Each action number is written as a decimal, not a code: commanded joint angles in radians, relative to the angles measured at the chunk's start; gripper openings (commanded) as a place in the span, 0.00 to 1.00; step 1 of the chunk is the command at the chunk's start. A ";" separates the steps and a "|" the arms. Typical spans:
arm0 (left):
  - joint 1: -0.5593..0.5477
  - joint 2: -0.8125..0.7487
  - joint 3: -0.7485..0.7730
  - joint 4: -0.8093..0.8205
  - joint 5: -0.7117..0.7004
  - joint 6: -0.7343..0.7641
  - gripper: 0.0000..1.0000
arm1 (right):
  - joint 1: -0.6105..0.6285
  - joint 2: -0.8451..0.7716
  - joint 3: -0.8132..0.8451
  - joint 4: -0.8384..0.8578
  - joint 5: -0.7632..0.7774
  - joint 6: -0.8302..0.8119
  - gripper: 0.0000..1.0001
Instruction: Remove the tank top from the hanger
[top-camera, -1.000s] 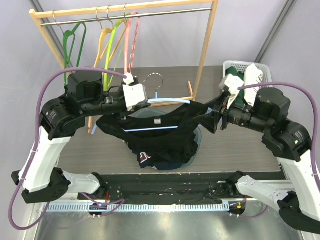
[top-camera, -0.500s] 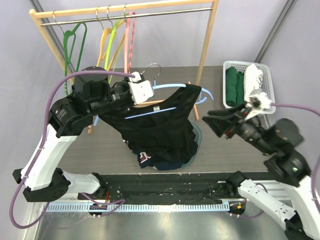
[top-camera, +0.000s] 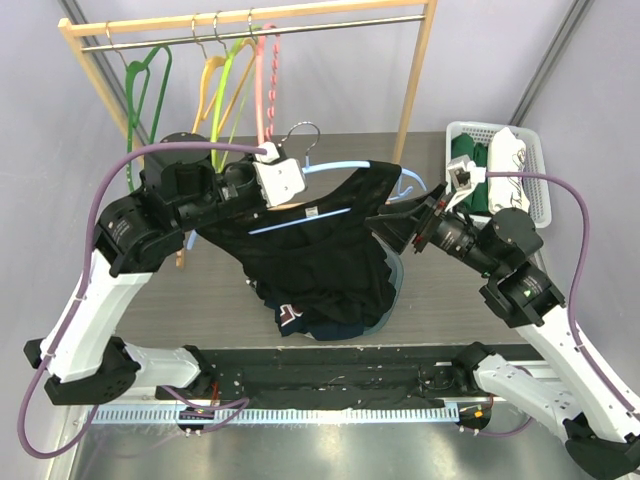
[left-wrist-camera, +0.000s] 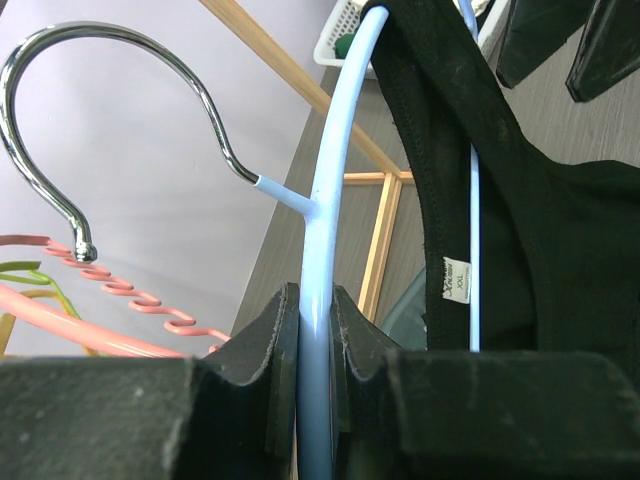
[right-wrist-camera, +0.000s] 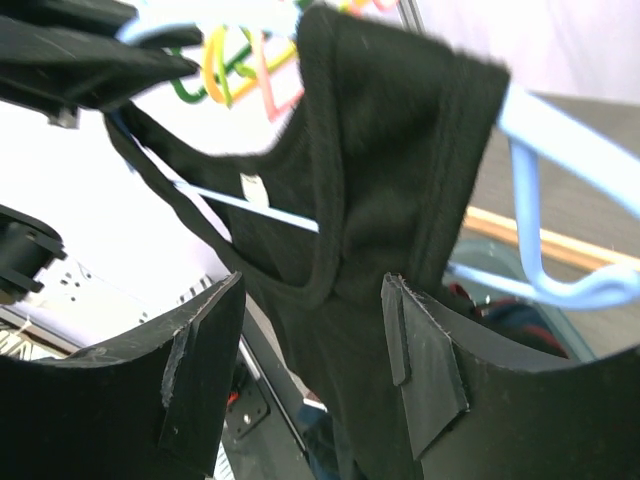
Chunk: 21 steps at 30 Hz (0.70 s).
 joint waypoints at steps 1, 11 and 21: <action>-0.002 -0.038 0.004 0.068 0.012 0.002 0.00 | 0.004 -0.012 0.047 0.099 0.019 0.001 0.66; -0.003 -0.044 0.015 0.067 0.021 -0.014 0.00 | 0.004 -0.029 0.034 0.021 0.045 -0.079 0.78; -0.002 -0.050 0.030 0.051 0.029 -0.011 0.00 | 0.004 0.000 0.031 0.018 0.031 -0.070 0.76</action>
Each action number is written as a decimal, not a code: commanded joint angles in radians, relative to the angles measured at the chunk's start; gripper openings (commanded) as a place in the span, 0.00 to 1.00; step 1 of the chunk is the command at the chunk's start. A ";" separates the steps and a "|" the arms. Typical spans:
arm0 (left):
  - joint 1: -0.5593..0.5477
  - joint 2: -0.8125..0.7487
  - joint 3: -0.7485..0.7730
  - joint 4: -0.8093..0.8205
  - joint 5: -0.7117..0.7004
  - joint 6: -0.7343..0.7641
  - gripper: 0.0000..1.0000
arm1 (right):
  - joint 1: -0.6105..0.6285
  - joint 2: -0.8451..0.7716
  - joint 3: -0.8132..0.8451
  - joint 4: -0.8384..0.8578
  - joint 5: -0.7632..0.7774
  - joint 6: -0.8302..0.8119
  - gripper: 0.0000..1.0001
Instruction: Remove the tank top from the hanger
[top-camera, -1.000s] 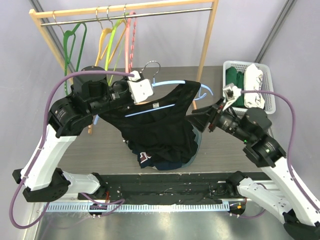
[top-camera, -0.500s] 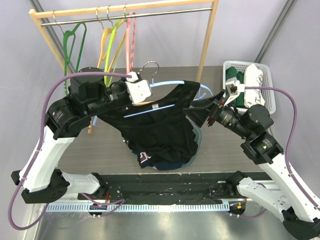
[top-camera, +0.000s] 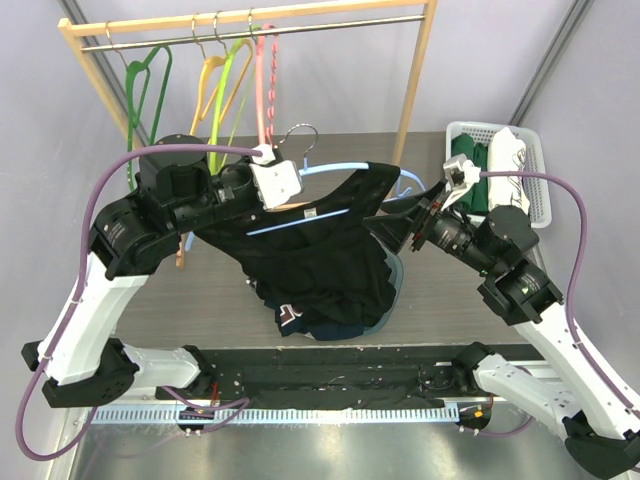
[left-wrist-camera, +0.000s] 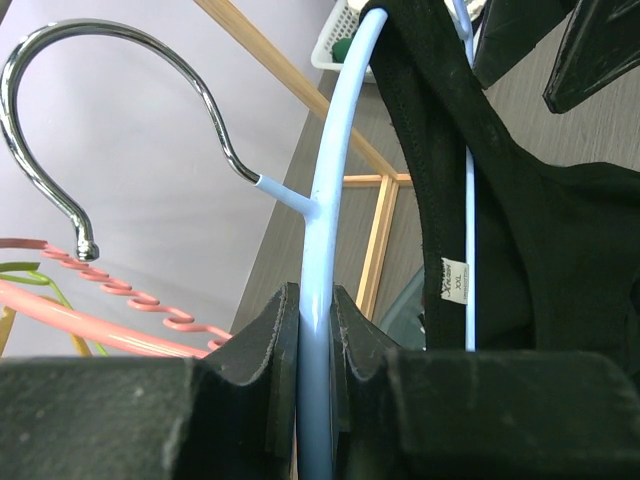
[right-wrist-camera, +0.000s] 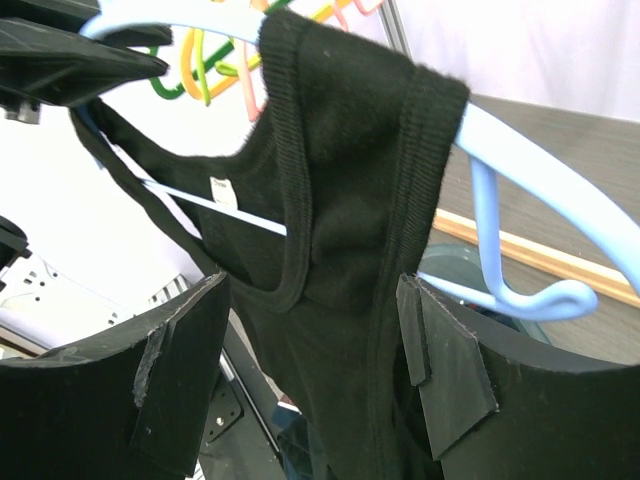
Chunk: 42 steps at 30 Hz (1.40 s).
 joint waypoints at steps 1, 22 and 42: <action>-0.002 -0.034 0.036 0.056 0.017 -0.008 0.00 | 0.004 -0.017 0.009 0.019 0.010 -0.003 0.76; -0.003 -0.025 0.053 0.037 0.041 -0.009 0.00 | 0.004 0.065 0.027 0.088 -0.031 0.017 0.47; 0.009 -0.102 -0.147 0.049 -0.026 0.083 0.00 | 0.002 -0.022 0.233 -0.239 0.255 0.050 0.01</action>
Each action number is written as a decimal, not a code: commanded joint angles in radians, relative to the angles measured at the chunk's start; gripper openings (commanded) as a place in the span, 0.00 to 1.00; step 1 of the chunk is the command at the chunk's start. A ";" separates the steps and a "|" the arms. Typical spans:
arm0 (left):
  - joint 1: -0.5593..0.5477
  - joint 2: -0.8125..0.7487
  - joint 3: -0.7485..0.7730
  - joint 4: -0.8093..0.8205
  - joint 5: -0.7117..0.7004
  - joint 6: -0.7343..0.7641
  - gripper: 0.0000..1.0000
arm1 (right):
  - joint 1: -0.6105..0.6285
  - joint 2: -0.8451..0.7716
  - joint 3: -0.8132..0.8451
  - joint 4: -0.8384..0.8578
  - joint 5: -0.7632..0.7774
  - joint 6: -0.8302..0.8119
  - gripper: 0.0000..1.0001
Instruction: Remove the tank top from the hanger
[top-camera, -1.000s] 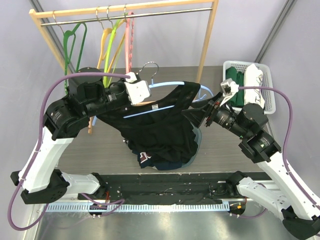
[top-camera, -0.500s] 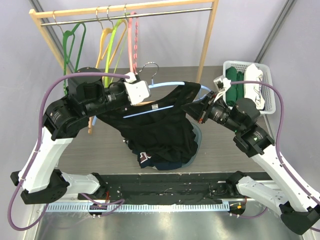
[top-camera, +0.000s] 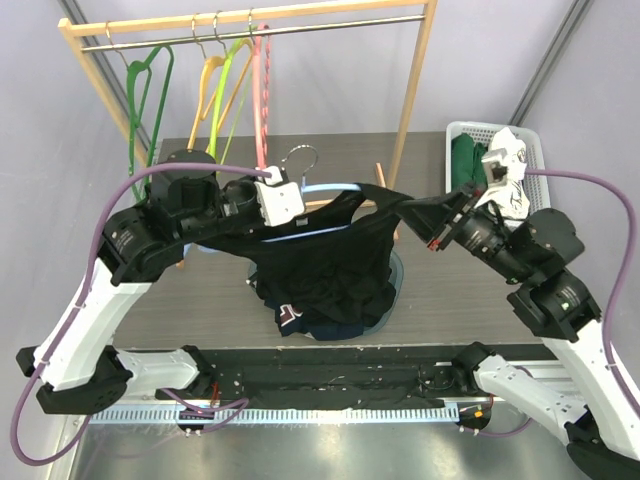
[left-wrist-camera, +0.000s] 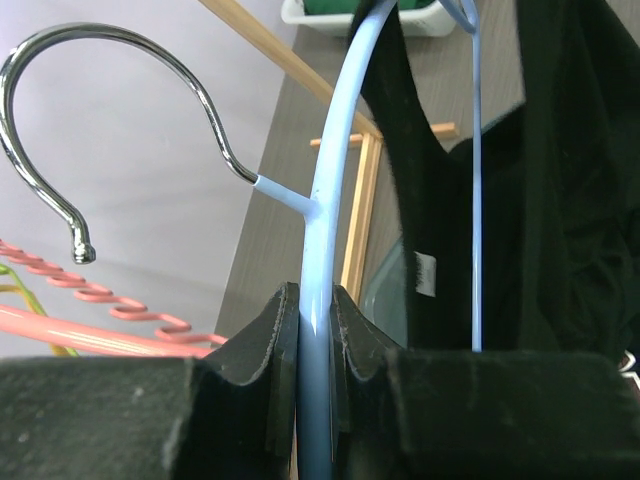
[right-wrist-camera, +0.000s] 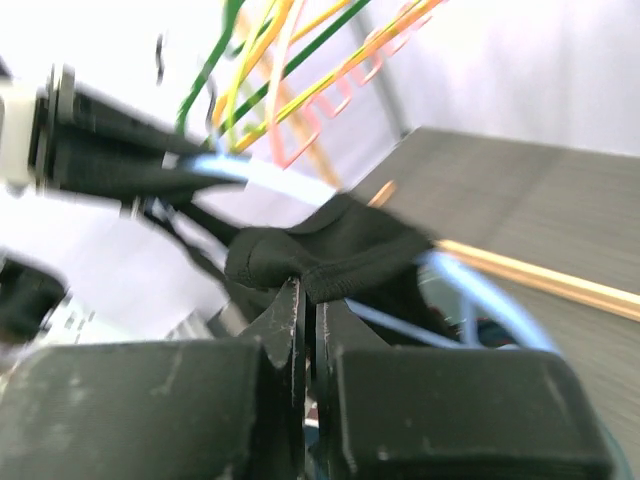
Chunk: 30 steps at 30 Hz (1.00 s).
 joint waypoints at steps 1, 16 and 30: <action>0.015 -0.056 -0.031 0.057 -0.015 0.028 0.00 | 0.003 0.005 0.062 -0.096 0.252 0.016 0.01; 0.055 -0.090 0.030 -0.011 0.103 -0.044 0.01 | -0.005 0.027 -0.047 -0.248 0.769 -0.033 0.01; 0.070 -0.046 0.136 0.027 0.132 -0.096 0.00 | -0.029 0.025 -0.130 -0.315 0.512 -0.079 0.01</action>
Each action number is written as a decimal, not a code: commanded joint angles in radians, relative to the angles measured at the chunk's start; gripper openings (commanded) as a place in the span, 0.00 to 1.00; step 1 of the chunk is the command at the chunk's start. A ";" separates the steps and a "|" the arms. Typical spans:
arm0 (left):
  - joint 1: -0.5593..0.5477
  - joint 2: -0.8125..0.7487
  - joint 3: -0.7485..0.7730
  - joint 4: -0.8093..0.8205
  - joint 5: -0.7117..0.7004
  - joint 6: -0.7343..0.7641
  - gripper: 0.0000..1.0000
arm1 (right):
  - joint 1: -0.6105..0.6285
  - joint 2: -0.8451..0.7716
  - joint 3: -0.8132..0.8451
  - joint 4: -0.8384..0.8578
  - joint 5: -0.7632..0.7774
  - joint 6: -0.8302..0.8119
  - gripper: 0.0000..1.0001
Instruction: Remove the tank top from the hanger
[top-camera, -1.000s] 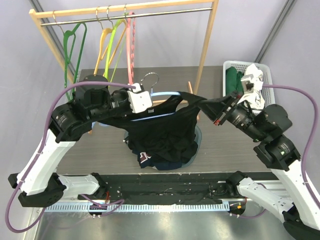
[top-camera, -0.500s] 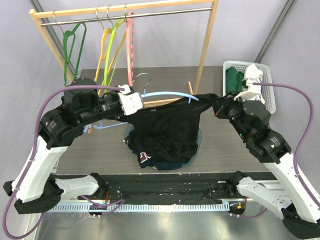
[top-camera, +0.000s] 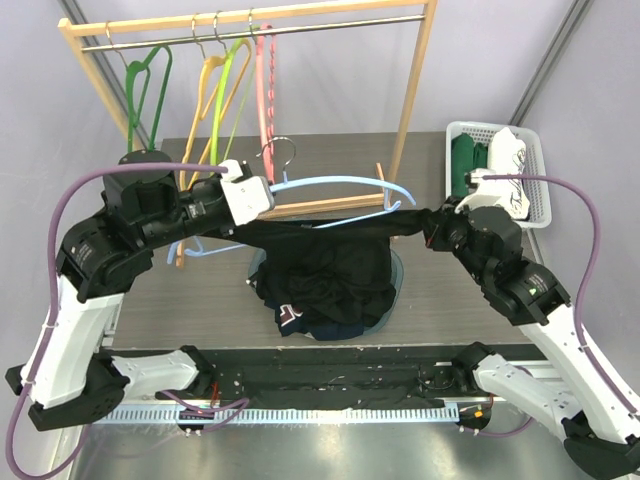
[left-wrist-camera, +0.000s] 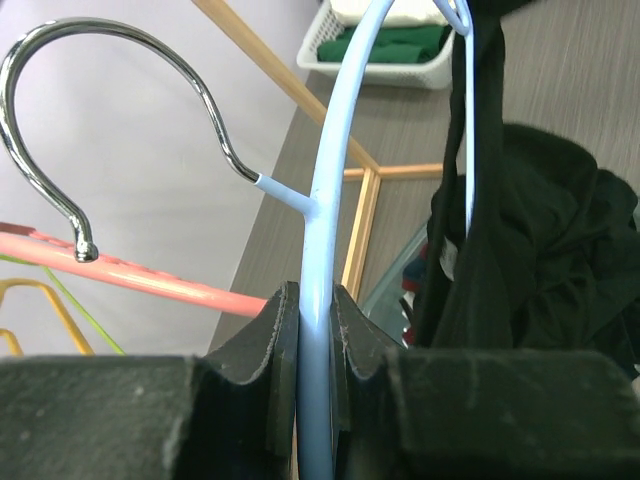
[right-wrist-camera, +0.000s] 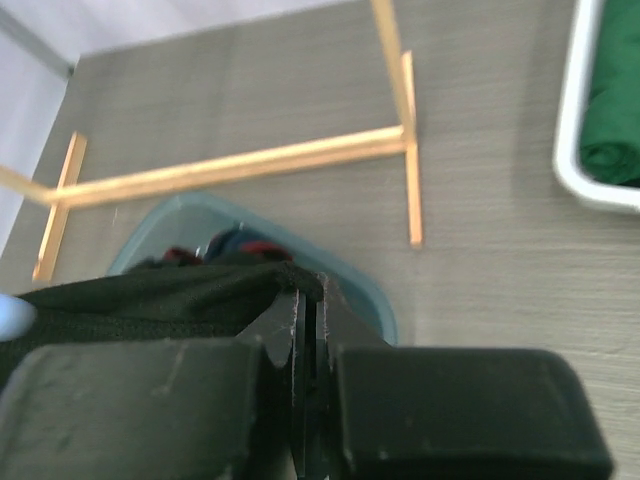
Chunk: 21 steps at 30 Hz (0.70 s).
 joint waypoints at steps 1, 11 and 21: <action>0.006 0.028 0.100 0.076 0.042 -0.051 0.00 | -0.009 -0.007 -0.029 -0.018 -0.134 -0.056 0.01; 0.000 0.149 0.197 0.146 0.069 -0.154 0.00 | -0.009 -0.114 0.119 -0.093 -0.389 -0.182 0.49; -0.045 0.195 0.173 0.146 0.070 -0.135 0.00 | -0.009 -0.094 0.526 -0.226 -0.564 -0.260 0.92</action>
